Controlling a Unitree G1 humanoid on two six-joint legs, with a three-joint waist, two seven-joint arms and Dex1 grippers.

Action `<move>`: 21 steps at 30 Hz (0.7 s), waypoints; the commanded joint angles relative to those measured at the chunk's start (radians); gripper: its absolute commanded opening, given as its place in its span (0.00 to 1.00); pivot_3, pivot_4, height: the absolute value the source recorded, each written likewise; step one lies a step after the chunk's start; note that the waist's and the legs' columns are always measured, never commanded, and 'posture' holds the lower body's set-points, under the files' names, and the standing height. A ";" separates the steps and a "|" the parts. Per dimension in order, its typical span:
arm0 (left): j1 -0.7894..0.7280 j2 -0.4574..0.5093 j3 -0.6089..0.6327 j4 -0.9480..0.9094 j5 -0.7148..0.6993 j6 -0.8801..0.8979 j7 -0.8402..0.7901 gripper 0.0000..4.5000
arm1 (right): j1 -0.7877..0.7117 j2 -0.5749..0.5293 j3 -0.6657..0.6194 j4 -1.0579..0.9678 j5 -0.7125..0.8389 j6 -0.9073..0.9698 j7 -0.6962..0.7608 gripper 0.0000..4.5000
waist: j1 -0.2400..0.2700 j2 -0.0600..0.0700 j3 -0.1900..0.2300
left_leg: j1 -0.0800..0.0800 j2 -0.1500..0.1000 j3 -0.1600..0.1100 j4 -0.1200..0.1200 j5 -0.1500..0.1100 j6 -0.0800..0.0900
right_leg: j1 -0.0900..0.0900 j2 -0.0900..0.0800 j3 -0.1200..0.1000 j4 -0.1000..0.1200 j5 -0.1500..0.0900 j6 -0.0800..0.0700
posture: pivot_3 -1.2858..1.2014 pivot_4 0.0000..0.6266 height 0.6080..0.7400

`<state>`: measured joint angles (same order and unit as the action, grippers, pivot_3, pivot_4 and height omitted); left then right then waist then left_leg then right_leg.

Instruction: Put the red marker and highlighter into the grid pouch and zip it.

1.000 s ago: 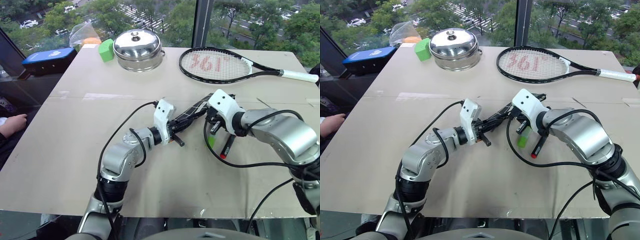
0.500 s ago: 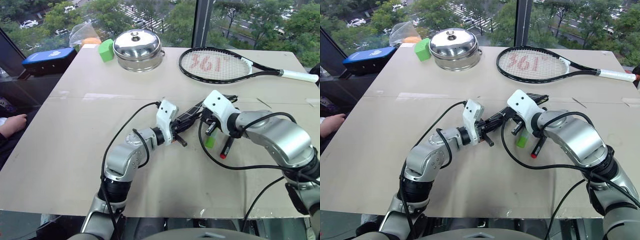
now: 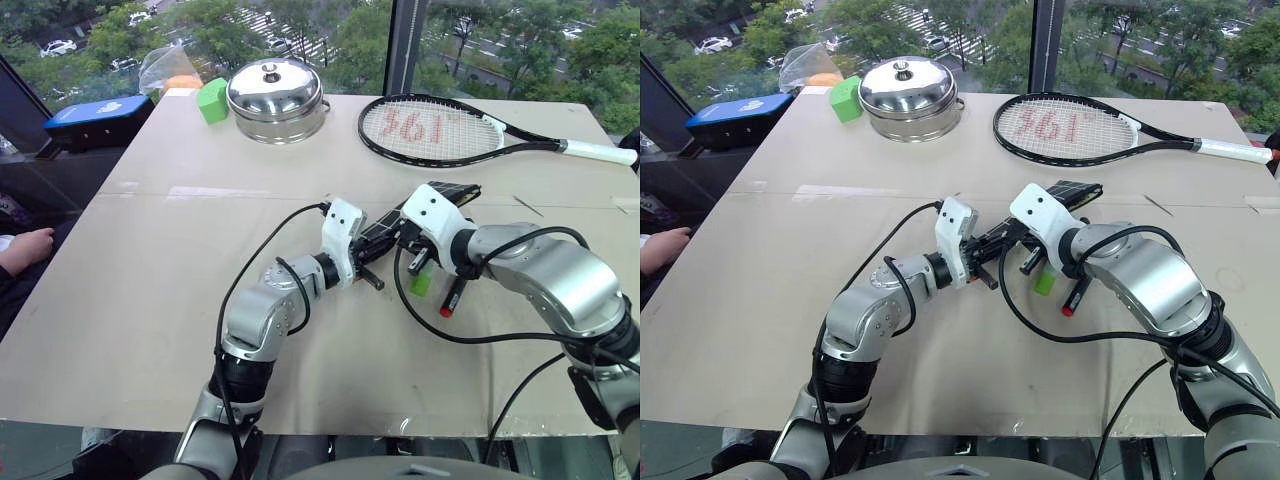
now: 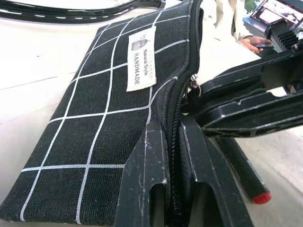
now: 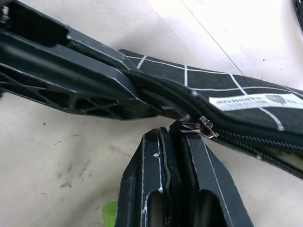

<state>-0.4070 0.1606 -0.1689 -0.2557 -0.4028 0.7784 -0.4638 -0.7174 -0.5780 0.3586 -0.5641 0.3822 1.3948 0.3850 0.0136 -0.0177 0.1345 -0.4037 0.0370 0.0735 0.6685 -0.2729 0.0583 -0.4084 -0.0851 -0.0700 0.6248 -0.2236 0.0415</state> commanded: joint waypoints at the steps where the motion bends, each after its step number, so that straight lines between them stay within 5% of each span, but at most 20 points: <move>1: -0.045 -0.038 -0.020 0.002 0.005 -0.040 0.004 0.00 | -0.008 0.004 -0.001 -0.044 0.014 -0.014 0.024 0.02 | 0.001 0.000 0.000 | 0.000 0.000 0.000 0.000 0.000 0.000 | 0.000 0.000 0.000 0.000 0.000 0.000 | 0.52 0.24 1.00; 12: -0.079 -0.091 -0.049 0.064 0.049 -0.101 -0.010 0.00 | 0.035 -0.047 -0.038 -0.079 0.028 -0.036 0.071 0.02 | 0.000 0.000 0.000 | 0.000 0.000 0.000 0.000 0.000 0.000 | 0.000 0.000 0.000 0.000 0.000 0.000 | 0.52 0.24 1.00; 18: -0.052 -0.029 -0.005 0.039 0.001 -0.132 -0.110 0.00 | 0.151 -0.038 -0.296 -0.187 0.140 0.043 0.131 0.62 | 0.001 0.000 0.000 | 0.000 0.000 -0.001 0.000 0.000 0.000 | 0.000 0.000 -0.001 0.000 0.000 0.000 | 0.52 0.24 1.00; 21: -0.041 0.028 0.003 0.042 -0.001 -0.155 -0.160 0.00 | 0.202 -0.014 -0.494 -0.252 0.228 0.125 0.179 0.62 | 0.001 0.000 0.000 | 0.000 0.000 -0.001 0.000 0.000 0.000 | 0.001 0.000 0.000 0.000 0.000 0.000 | 0.52 0.24 1.00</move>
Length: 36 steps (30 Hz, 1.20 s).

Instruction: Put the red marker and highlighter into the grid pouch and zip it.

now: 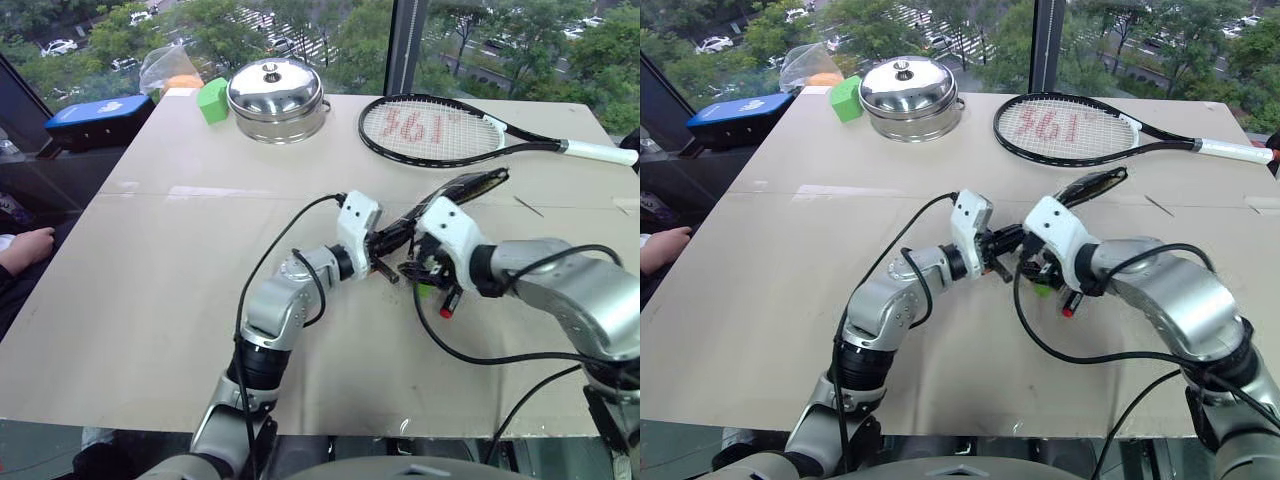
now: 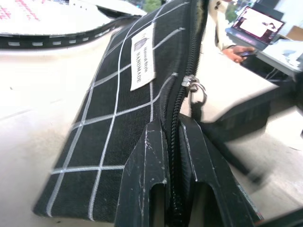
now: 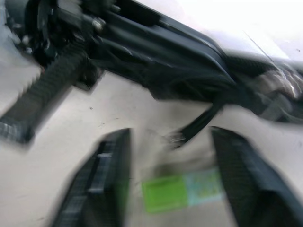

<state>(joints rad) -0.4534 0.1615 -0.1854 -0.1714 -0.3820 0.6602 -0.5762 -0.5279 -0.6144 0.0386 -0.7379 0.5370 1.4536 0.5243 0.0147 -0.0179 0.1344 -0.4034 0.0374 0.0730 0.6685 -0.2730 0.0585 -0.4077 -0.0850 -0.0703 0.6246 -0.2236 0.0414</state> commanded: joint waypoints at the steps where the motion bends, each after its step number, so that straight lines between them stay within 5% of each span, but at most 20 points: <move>1: 0.008 0.045 0.024 -0.041 -0.022 -0.041 -0.062 0.00 | 0.018 0.047 -0.249 -0.086 0.084 0.095 0.037 0.56 | -0.001 0.000 0.000 | 0.000 0.000 0.000 0.000 0.000 0.000 | 0.000 0.000 0.000 0.000 0.000 0.000 | 0.52 0.24 1.00; 4: 0.009 0.077 0.030 -0.040 -0.029 -0.047 -0.092 0.00 | -0.004 0.117 -0.389 -0.088 0.090 0.157 0.001 0.34 | -0.001 0.000 0.000 | 0.001 0.000 0.000 0.000 0.000 0.000 | 0.000 0.000 0.000 0.000 0.000 0.000 | 0.52 0.24 1.00; 7: 0.010 0.089 0.028 -0.045 -0.035 -0.047 -0.105 0.00 | -0.027 0.159 -0.422 -0.058 0.054 0.161 -0.088 0.01 | -0.001 0.000 0.000 | 0.001 0.000 0.000 0.000 0.000 0.000 | 0.000 0.000 0.001 0.000 0.000 -0.001 | 0.52 0.24 1.00; 21: 0.017 0.113 -0.010 -0.088 -0.011 -0.070 -0.127 0.00 | -0.105 0.224 -0.253 0.119 -0.035 0.121 -0.240 0.00 | -0.002 0.000 0.000 | 0.001 0.000 0.001 0.000 0.000 0.000 | 0.000 0.001 0.002 0.001 0.000 0.000 | 0.52 0.24 1.00; 27: 0.024 0.139 -0.013 -0.105 -0.002 -0.097 -0.142 0.00 | -0.078 -0.019 0.144 0.163 -0.143 -0.146 -0.155 0.00 | -0.002 0.000 0.000 | 0.001 0.000 0.001 0.000 0.000 0.000 | 0.000 0.001 0.002 0.000 0.000 0.000 | 0.52 0.24 1.00; 31: 0.019 0.177 0.002 -0.110 -0.014 -0.085 -0.168 0.00 | -0.126 -0.212 0.530 0.234 -0.427 -0.558 -0.001 0.00 | -0.007 0.001 0.000 | 0.002 -0.001 0.001 -0.001 0.000 0.000 | 0.000 0.001 0.003 0.000 -0.001 0.000 | 0.52 0.24 1.00; 36: 0.013 0.215 0.020 -0.102 -0.011 -0.074 -0.172 0.00 | -0.196 -0.238 0.672 0.416 -0.684 -0.921 0.069 0.00 | -0.007 0.000 0.000 | 0.002 0.000 0.002 0.000 0.000 -0.001 | 0.000 0.002 0.003 0.000 -0.001 0.002 | 0.52 0.24 1.00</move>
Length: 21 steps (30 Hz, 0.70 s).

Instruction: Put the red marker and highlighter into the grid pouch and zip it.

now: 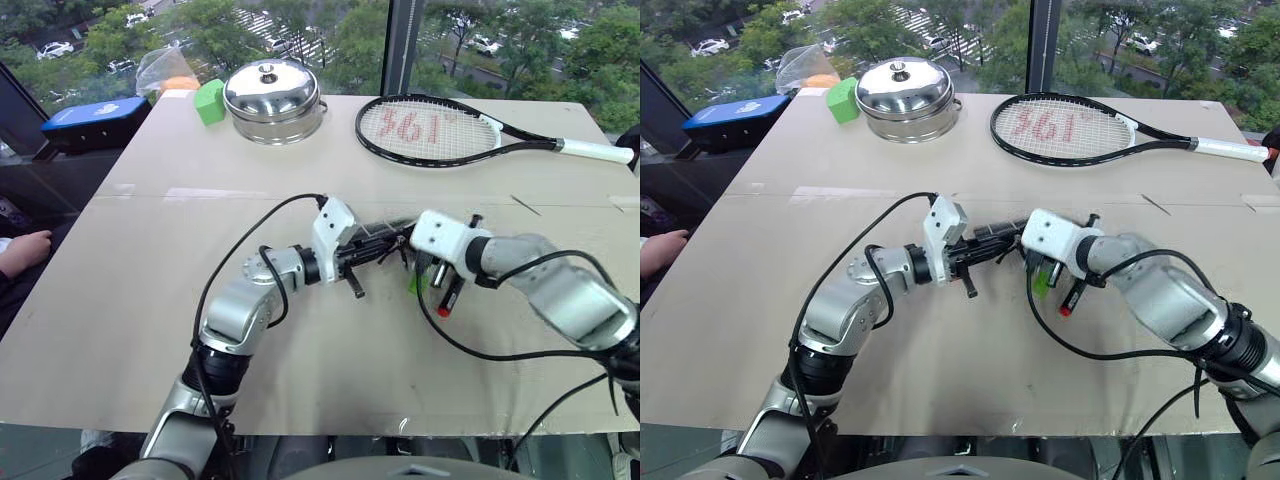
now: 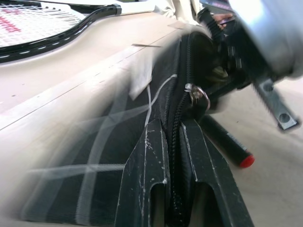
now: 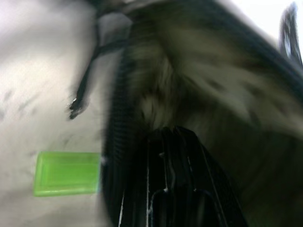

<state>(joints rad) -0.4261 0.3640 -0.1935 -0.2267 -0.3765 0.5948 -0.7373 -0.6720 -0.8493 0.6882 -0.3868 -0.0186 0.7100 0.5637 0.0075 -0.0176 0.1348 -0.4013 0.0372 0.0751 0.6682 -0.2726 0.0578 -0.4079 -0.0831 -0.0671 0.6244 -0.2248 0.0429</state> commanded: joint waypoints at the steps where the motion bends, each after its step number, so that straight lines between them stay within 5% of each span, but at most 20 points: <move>1: -0.012 0.022 0.031 -0.050 -0.018 -0.005 -0.013 0.00 | -0.059 0.013 0.010 0.095 -0.139 -0.216 0.036 0.00 | 0.001 0.000 0.000 | 0.000 0.000 0.000 0.000 0.001 -0.001 | 0.000 0.000 0.000 0.000 0.000 0.000 | 0.52 0.24 1.00; 11: 0.004 0.086 0.068 -0.028 -0.005 -0.004 -0.007 0.00 | -0.011 0.058 -0.167 0.043 -0.167 -0.204 0.129 0.99 | 0.007 0.000 0.000 | 0.000 0.001 0.000 0.000 0.004 -0.007 | 0.000 -0.001 -0.001 0.000 0.000 0.000 | 0.52 0.24 1.00; 17: -0.002 0.129 0.079 0.028 0.028 -0.061 -0.021 0.00 | 0.110 0.145 -0.452 -0.237 0.055 0.271 0.176 1.00 | 0.007 0.000 0.000 | 0.000 0.001 -0.001 0.000 0.004 -0.007 | 0.001 -0.001 -0.002 0.000 0.000 0.000 | 0.52 0.24 1.00; 21: -0.015 0.149 0.100 0.089 0.058 -0.105 -0.017 0.00 | 0.163 0.372 -0.598 -0.382 0.066 0.686 0.030 1.00 | 0.006 -0.001 0.000 | 0.001 0.002 -0.002 0.000 0.003 -0.006 | 0.002 -0.001 -0.003 0.001 0.000 -0.001 | 0.52 0.24 1.00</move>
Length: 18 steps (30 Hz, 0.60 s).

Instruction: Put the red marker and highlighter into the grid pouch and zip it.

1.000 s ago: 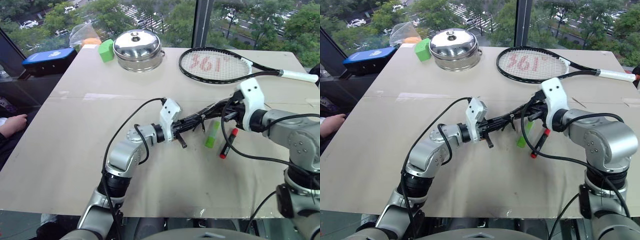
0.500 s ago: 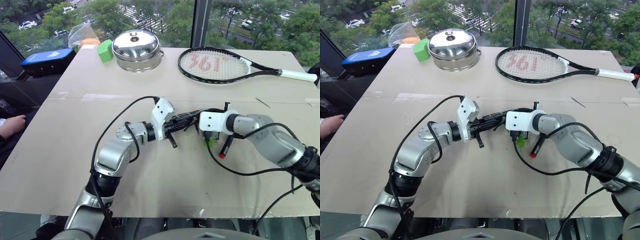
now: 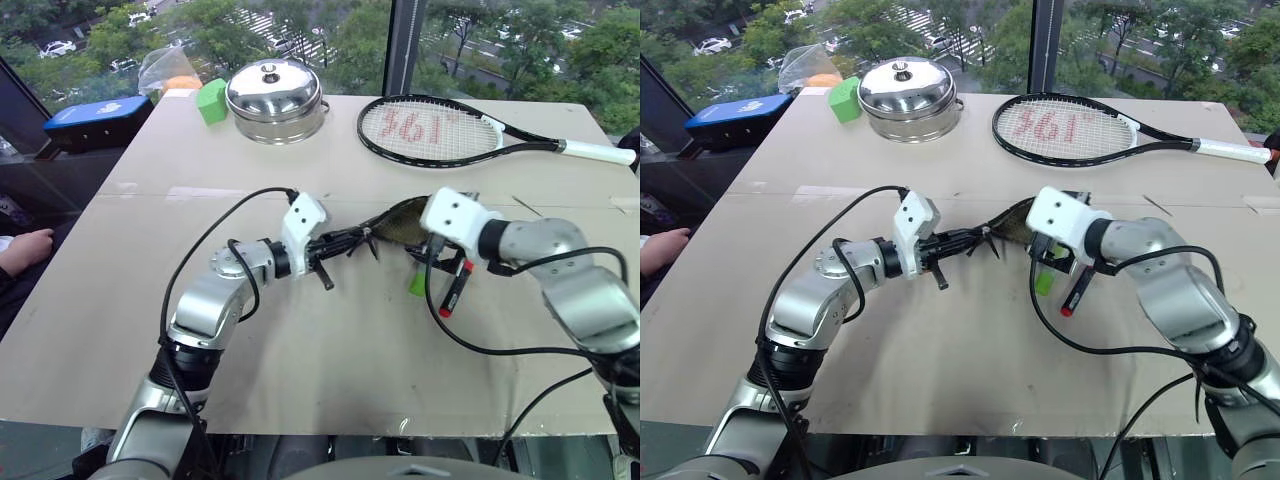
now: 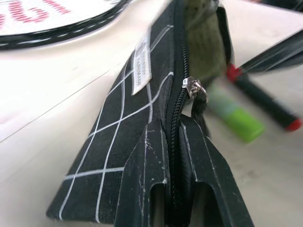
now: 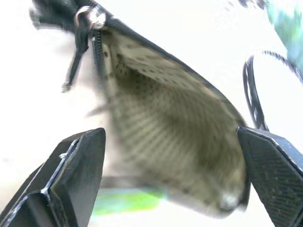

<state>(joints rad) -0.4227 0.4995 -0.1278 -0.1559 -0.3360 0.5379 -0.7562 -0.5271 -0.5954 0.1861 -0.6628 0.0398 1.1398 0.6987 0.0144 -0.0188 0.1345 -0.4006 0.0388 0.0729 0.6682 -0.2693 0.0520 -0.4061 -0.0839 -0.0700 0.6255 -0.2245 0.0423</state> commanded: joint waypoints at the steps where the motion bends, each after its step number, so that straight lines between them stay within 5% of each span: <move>1: -0.022 0.018 0.039 0.030 0.023 -0.055 0.002 0.00 | 0.030 0.184 -0.108 -0.121 -0.011 0.321 -0.158 1.00 | -0.001 0.000 0.000 | 0.000 0.000 0.000 0.000 -0.001 0.001 | 0.000 0.000 0.000 0.000 0.000 0.000 | 0.52 0.24 1.00; 7: -0.048 0.032 0.049 0.091 0.053 -0.098 -0.001 0.00 | 0.089 0.502 -0.105 -0.046 -0.151 0.472 -0.485 1.00 | 0.001 0.000 0.000 | -0.001 -0.001 0.000 -0.001 0.000 -0.001 | -0.001 -0.001 0.000 0.001 0.000 0.000 | 0.52 0.24 1.00; 12: -0.051 0.032 0.052 0.085 0.055 -0.097 -0.004 0.00 | 0.106 0.562 -0.038 0.088 -0.233 0.475 -0.660 1.00 | -0.003 0.000 0.000 | -0.001 -0.002 0.002 0.000 0.001 -0.001 | -0.001 -0.001 0.001 0.001 0.000 0.000 | 0.52 0.24 1.00; 16: -0.044 0.030 0.055 0.056 0.050 -0.077 -0.003 0.00 | 0.131 0.651 -0.099 0.134 -0.191 0.475 -0.653 1.00 | -0.004 -0.001 -0.002 | 0.001 -0.001 0.000 -0.001 0.002 -0.003 | 0.000 0.001 0.000 0.001 0.000 0.000 | 0.52 0.24 1.00; 18: -0.041 0.029 0.056 0.049 0.048 -0.071 -0.003 0.00 | 0.138 0.675 -0.124 0.137 -0.178 0.475 -0.648 0.83 | -0.004 -0.001 -0.002 | 0.001 -0.001 0.000 -0.002 0.002 -0.003 | 0.000 0.001 0.000 0.001 0.000 0.000 | 0.52 0.24 1.00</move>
<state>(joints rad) -0.4577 0.5262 -0.0889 -0.0595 -0.2812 0.4739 -0.7589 -0.4092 0.0764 0.0871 -0.5387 -0.1446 1.5995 0.0560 0.0104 -0.0201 0.1326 -0.3998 0.0376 0.0732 0.6665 -0.2677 0.0493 -0.4063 -0.0832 -0.0699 0.6263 -0.2245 0.0425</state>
